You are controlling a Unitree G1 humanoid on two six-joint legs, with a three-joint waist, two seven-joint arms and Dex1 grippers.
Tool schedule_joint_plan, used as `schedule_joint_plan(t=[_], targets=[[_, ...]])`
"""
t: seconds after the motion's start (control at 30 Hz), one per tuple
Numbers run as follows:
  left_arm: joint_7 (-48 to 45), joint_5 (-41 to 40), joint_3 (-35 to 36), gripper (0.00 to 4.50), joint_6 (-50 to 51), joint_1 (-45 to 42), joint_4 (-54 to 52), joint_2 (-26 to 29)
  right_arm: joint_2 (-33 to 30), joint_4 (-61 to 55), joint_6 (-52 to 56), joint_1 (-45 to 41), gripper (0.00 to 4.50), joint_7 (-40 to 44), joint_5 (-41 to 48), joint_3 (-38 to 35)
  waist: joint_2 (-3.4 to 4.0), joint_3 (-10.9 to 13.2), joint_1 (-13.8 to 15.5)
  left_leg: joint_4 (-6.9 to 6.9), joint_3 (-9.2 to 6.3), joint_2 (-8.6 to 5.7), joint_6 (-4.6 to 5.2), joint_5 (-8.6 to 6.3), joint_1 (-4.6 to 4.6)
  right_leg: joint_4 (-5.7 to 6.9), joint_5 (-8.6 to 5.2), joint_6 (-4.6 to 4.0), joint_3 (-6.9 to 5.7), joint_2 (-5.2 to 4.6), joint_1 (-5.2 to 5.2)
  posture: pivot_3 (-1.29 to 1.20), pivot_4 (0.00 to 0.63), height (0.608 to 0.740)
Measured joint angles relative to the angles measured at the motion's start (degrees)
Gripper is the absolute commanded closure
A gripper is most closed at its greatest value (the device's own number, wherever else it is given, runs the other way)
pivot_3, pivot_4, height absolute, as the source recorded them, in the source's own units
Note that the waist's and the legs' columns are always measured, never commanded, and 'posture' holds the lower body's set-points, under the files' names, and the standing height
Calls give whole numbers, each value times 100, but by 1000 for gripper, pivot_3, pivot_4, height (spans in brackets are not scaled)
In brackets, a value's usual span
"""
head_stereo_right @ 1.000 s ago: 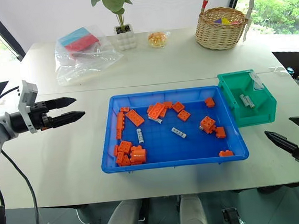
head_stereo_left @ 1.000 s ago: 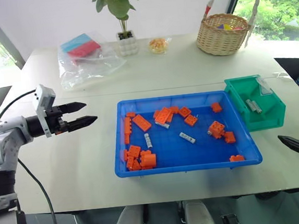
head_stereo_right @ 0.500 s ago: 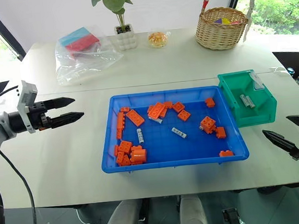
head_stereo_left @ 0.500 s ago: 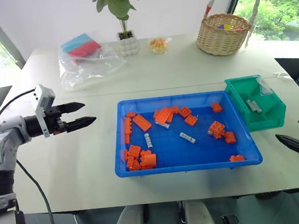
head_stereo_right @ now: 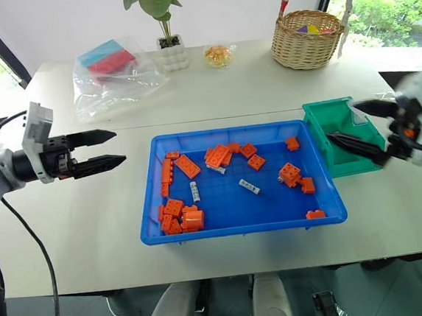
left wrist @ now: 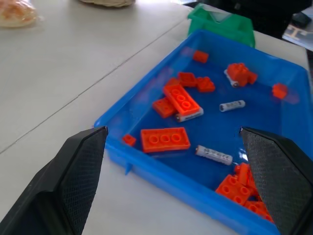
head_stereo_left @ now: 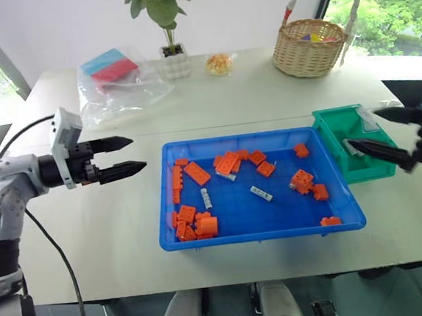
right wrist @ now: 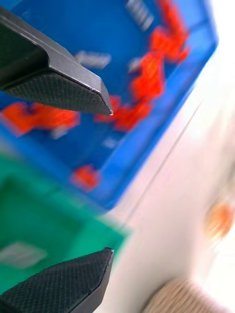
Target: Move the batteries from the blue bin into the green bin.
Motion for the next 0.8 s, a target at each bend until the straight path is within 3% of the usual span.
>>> schedule_joint_plan(t=[0.17,0.27,0.37,0.53,0.8], targets=[[-456,-211,-107,0,137,-22,-386,356,981,-194,1324,-1825,71,-787,135,2179,-4,3,-12,6,1,-4,-3,2,-30,1,2,1,4,-3,-31,0,150,702],[-611,-216,-119,0,122,-6,-452,486,1848,-172,2128,-2426,71,-1379,111,2980,-4,3,6,10,-3,-8,-8,6,-54,5,11,15,4,-2,-52,0,150,702],[-780,-218,-142,0,118,51,-495,595,2895,-1,3045,-2834,71,-1951,186,3211,-6,2,7,13,-4,-12,-14,10,-67,8,23,19,3,4,-64,0,150,702],[-967,-158,-193,0,-30,119,-553,656,4081,333,4215,-3075,71,-2628,138,3337,-6,2,4,15,-3,-20,-19,14,-73,10,44,26,3,5,-70,0,150,702],[-931,-79,-339,0,-85,59,-545,612,4572,940,4438,-3036,71,-3636,564,3185,-6,2,-84,17,-4,-19,-23,20,-67,29,53,28,0,15,-75,0,150,702]])
